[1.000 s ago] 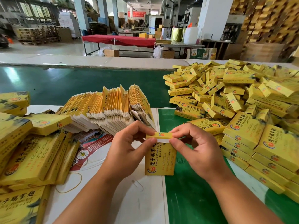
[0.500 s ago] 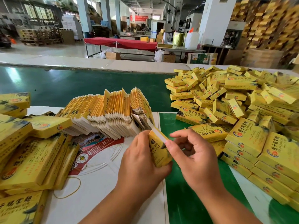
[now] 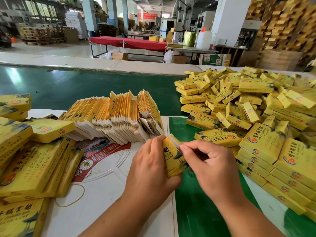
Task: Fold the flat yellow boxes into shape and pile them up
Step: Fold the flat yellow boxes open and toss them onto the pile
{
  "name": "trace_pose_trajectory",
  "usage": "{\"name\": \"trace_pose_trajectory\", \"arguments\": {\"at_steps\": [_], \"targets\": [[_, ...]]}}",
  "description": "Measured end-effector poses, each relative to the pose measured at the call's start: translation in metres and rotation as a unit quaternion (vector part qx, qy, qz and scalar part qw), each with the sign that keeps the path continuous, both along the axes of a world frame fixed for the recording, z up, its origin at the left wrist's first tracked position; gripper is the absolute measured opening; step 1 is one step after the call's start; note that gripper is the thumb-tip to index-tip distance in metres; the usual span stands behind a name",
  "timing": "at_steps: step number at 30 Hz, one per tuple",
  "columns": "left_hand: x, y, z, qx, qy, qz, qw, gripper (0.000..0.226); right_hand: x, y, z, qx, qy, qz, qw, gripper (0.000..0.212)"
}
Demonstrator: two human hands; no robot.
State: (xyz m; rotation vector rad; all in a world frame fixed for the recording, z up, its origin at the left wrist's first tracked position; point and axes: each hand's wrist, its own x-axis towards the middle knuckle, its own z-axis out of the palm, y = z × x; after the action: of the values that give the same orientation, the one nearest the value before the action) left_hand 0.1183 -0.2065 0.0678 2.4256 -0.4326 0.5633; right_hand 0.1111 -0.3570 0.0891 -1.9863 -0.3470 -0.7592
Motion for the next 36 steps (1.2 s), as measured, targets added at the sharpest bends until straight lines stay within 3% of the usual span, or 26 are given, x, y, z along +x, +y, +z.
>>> {"name": "trace_pose_trajectory", "arguments": {"at_steps": [7,10,14,16,19,21,25,28,30,32,36], "targets": [[0.003,0.002,-0.002,-0.042,0.029,-0.008,0.999,0.075,-0.006,0.004,0.009,-0.176,-0.045,0.016,0.983,0.036],[0.004,0.004,-0.003,-0.072,0.027,-0.006,0.997,0.081,-0.007,0.01,0.006,-0.222,-0.061,-0.007,0.973,0.036],[0.001,0.001,0.002,-0.125,0.003,-0.07,0.99,0.097,0.0,0.004,0.003,-0.149,-0.084,-0.011,0.985,0.029],[0.002,0.002,0.005,-0.132,-0.028,-0.096,0.986,0.079,0.003,-0.004,0.003,-0.121,-0.082,-0.016,0.989,0.024],[0.008,0.008,0.006,-0.152,-0.047,-0.082,0.984,0.035,0.007,-0.012,0.003,-0.115,-0.054,-0.007,0.992,0.018],[0.012,0.012,0.005,-0.183,-0.017,-0.087,0.979,0.027,0.009,-0.016,0.001,-0.11,-0.029,0.004,0.993,0.015],[0.015,0.015,0.005,-0.213,0.025,-0.128,0.968,0.039,0.01,-0.021,0.001,-0.098,-0.007,0.027,0.995,0.016],[0.016,0.012,-0.001,-0.216,0.176,-0.135,0.951,0.049,0.01,-0.024,-0.001,-0.046,0.013,0.019,0.999,0.014],[0.015,0.011,-0.006,-0.211,0.244,-0.127,0.938,0.035,0.011,-0.029,0.0,0.015,0.037,-0.004,0.999,0.013],[0.016,0.013,-0.005,-0.229,0.257,-0.134,0.929,0.019,0.012,-0.036,0.005,0.06,0.051,-0.027,0.997,0.016],[0.02,0.022,0.005,-0.356,0.232,-0.165,0.89,0.022,0.002,-0.048,0.022,0.088,0.109,-0.022,0.99,0.014]]}}
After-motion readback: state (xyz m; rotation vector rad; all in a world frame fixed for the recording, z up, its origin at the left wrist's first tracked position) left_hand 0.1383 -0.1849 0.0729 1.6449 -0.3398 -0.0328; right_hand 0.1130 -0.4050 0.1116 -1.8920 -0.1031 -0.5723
